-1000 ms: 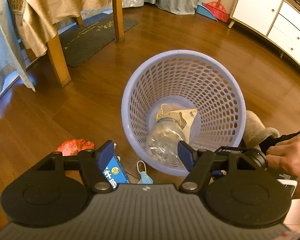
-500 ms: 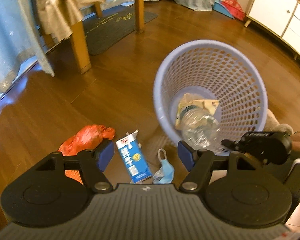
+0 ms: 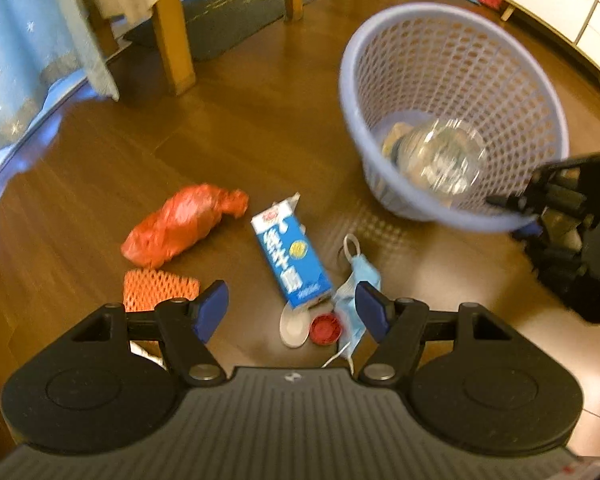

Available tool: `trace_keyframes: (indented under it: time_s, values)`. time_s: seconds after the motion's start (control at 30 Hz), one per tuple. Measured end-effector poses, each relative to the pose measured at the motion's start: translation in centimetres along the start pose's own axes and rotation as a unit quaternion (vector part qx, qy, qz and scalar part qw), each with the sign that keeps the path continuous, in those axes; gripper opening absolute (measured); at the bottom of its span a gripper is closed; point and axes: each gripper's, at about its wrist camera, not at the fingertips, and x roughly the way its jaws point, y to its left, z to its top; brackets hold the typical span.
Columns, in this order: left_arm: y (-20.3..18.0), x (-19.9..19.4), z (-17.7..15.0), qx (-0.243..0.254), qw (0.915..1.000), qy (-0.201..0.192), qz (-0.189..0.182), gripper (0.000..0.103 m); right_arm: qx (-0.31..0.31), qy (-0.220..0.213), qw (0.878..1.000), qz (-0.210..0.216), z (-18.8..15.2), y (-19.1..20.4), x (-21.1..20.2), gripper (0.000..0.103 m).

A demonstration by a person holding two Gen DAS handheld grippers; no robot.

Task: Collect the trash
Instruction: 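Lower the left tool onto the blue face mask and pinch it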

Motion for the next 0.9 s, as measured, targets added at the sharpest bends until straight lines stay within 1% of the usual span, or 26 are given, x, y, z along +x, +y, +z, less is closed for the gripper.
trace_keyframes:
  time_s: [0.17,0.23,0.33,0.47,0.57,0.7,0.8,0.9]
  values:
    - [0.4,1.3,-2.5,-0.007,0.9996,0.018,0.022,0.066,0.000,0.000,1.000,0.000,0.0,0.0,0.0,0.010]
    - [0.2,1.6,-3.1,-0.005,0.9994,0.019,0.027,0.066,-0.001,0.000,1.000,-0.001,0.0,0.0,0.0,0.010]
    - [-0.6,2.2,-3.7,0.004,0.9996,0.015,0.025,0.066,-0.002,0.000,1.000,-0.001,0.0,0.1,0.0,0.010]
    - [-2.2,3.3,-4.3,0.027,0.9996,0.009,0.007,0.064,0.000,0.001,1.000,-0.002,0.0,0.0,0.1,0.010]
    - [-3.6,4.4,-4.8,0.044,0.9989,0.014,-0.008,0.061,0.003,0.001,1.000,-0.001,0.0,-0.2,0.1,0.010]
    - [-5.1,6.1,-5.5,0.068,0.9972,0.025,-0.019,0.054,0.005,0.001,1.000,0.000,-0.1,-0.4,0.1,0.010]
    - [-5.7,7.2,-6.0,0.069,0.9970,0.030,-0.021,0.054,0.007,0.001,1.000,0.001,-0.2,-0.4,0.1,0.010]
    - [-5.9,8.4,-6.3,0.057,0.9975,0.034,-0.027,0.048,0.009,0.002,1.000,0.000,-0.3,-0.4,0.2,0.010]
